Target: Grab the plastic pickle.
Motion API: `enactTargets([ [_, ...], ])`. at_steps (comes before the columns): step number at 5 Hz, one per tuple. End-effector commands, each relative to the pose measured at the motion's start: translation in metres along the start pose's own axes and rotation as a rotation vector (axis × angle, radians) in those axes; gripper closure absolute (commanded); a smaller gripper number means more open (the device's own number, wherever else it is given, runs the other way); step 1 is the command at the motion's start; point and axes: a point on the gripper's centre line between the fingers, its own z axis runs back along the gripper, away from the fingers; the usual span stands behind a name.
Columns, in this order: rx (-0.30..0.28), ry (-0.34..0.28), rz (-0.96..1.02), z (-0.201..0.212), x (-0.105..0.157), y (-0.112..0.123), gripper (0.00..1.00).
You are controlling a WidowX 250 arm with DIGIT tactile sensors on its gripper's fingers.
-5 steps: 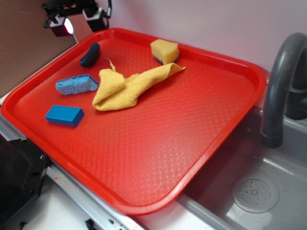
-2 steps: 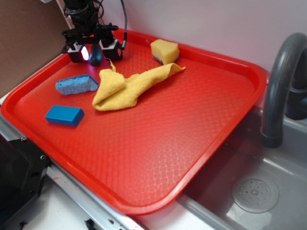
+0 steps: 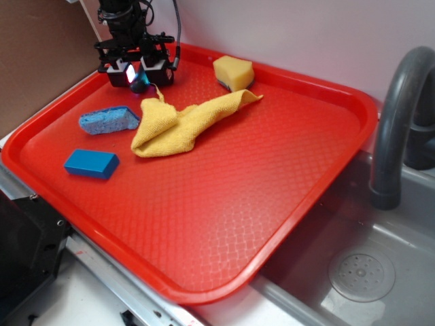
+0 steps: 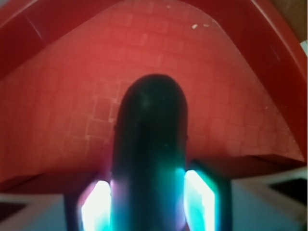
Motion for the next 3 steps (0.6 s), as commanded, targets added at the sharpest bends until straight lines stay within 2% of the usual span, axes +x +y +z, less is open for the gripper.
enactTargets([
  [1, 0.049, -0.063, 0.037, 0.048, -0.015, 0.003, 1.0],
  [2, -0.092, -0.032, -0.063, 0.1, -0.039, -0.023, 1.0],
  [3, -0.123, -0.092, -0.178, 0.152, -0.067, -0.047, 1.0],
])
